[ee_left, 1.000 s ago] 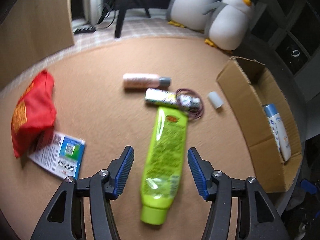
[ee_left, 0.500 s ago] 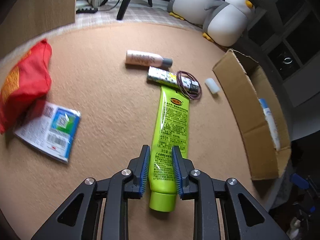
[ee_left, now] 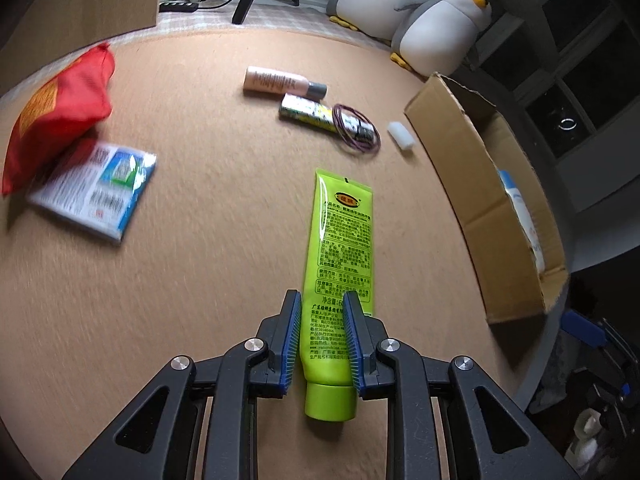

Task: Organize objects
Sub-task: 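Lower the left tool onto the lime-green tube and close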

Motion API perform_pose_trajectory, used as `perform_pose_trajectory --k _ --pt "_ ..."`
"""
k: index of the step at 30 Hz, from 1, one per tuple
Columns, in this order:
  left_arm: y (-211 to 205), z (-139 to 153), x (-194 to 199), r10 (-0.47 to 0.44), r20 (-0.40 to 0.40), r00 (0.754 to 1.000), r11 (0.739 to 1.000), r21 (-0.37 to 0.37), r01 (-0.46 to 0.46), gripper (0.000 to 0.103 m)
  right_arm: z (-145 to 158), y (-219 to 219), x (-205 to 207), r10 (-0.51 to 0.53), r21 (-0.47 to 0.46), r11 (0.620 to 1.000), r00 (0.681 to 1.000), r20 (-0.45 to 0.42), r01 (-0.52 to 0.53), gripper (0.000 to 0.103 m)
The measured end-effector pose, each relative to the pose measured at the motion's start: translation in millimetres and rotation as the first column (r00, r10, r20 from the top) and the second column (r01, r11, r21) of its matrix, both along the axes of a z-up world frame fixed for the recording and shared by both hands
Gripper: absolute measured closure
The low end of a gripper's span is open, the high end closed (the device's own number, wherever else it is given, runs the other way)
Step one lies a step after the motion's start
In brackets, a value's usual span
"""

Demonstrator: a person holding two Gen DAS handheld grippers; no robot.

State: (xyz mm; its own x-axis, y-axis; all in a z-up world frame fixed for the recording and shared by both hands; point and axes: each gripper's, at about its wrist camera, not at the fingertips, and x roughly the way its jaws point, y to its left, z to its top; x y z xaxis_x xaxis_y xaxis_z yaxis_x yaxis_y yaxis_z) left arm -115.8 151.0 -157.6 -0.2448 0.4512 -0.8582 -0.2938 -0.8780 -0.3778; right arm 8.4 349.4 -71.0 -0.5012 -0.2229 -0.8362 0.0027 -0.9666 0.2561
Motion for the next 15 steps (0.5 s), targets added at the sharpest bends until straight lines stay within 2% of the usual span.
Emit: perform_pose_trajectory --k 5,7,9,15 --pt "-8 2 17 -0.012 0.013 1.000 1.000 0.017 0.012 0.080 -7 -17 -11 0.052 -0.068 0.996 0.998 0.020 -0.051 0.026" --pt "-12 5 23 -0.034 0.005 0.999 0.999 0.012 0.034 0.073 -14 -24 -18 0.065 -0.090 0.994 0.997 0.039 -0.061 0.026" --pt "-16 7 28 -0.051 0.003 0.999 0.999 0.012 0.051 0.061 -24 -28 -27 0.064 -0.128 0.990 0.996 0.067 -0.055 0.026" --pt "-23 7 43 -0.125 0.001 0.992 0.992 0.012 0.125 0.058 -51 -39 -45 0.056 -0.208 0.978 0.988 0.146 -0.025 0.026"
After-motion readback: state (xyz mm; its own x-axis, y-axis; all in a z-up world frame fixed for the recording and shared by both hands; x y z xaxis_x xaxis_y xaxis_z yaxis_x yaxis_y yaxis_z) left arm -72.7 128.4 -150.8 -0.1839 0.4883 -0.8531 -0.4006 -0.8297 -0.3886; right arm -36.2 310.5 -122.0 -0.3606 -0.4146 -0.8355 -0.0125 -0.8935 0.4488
